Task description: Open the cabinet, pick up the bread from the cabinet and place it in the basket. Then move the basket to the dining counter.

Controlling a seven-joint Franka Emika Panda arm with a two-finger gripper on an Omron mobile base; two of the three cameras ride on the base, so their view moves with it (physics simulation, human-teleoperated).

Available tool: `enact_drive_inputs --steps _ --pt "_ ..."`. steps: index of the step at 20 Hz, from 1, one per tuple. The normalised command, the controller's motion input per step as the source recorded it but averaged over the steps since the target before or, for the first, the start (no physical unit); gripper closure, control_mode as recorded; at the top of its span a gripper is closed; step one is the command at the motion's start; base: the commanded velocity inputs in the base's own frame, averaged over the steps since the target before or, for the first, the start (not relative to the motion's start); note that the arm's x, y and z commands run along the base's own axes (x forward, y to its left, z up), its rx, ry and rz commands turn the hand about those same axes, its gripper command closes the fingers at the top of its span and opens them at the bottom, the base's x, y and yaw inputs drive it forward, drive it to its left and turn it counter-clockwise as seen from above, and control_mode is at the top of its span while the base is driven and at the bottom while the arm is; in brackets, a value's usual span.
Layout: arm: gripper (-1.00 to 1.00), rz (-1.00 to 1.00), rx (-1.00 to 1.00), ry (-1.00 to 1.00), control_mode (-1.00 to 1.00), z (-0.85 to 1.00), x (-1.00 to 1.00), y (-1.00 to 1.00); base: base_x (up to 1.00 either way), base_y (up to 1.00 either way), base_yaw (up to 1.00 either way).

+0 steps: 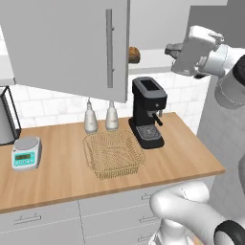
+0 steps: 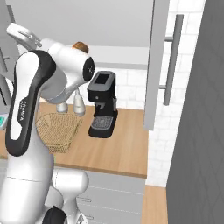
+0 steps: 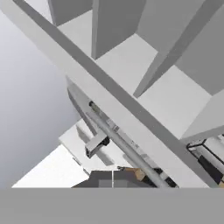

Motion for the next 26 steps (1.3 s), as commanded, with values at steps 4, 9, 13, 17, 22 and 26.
enact_drive_inputs --steps 4,9,13,17,22,26 --pt "1.0 0.25 0.12 0.43 -1.0 0.0 0.94 0.33 0.0 0.0 0.0" --pt "1.0 0.15 0.0 0.29 -1.0 -0.04 0.92 0.14 0.0 0.0 0.0" --pt "1.0 0.19 0.02 0.25 -1.0 -0.13 0.92 0.03 0.0 0.0 0.0" --pt "1.0 0.26 0.0 0.24 -1.0 -0.26 0.89 0.52 0.0 0.0 0.0" --pt "1.0 0.32 0.02 0.16 -1.0 -0.18 0.54 0.93 0.0 0.0 0.0" --pt "1.0 0.25 0.0 0.05 -1.0 0.04 -0.42 1.0 0.0 0.0 0.0"
